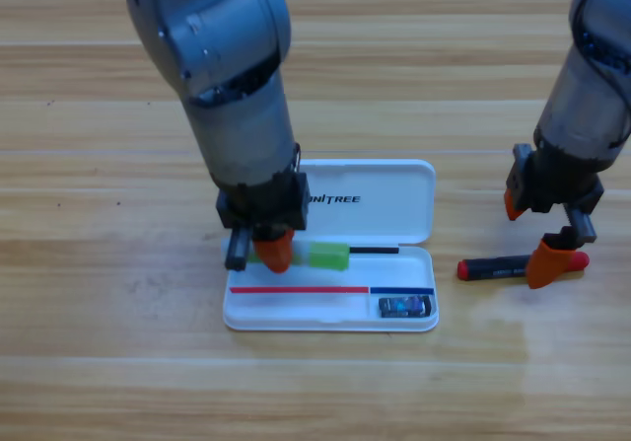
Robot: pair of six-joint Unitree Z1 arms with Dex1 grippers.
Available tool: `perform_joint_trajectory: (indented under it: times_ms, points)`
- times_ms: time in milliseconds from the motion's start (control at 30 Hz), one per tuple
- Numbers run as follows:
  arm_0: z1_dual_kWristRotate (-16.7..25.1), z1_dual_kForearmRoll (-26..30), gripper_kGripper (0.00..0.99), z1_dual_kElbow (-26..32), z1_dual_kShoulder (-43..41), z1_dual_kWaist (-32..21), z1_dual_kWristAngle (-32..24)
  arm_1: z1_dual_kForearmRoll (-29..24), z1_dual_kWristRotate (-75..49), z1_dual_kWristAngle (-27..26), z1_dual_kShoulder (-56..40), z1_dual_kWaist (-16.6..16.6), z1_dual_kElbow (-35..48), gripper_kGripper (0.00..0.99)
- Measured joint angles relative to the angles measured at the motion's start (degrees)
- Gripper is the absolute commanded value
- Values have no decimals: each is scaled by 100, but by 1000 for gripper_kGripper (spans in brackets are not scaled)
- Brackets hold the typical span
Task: Clean up eraser and pencils
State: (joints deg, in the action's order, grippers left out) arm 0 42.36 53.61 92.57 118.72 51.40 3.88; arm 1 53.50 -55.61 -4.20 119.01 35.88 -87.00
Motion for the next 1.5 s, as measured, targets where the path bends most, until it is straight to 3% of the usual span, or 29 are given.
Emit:
perform_joint_trajectory:
  times_ms: [333, 467, 600, 1500]
  points:
    - [-71, -1, 0, 2, 178, 46, -19, -249, -200, 0, 387, -61, -1, 779]
    - [-97, -9, 0, 1, 218, 47, -44, -266, -229, 0, 478, -64, -4, 503]
    - [-103, -58, 0, 2, 278, 48, -60, -269, -383, 0, 490, -73, -6, 5]
    - [-239, -259, 0, -81, 419, 48, -157, -248, -474, 0, 459, -81, 19, 0]
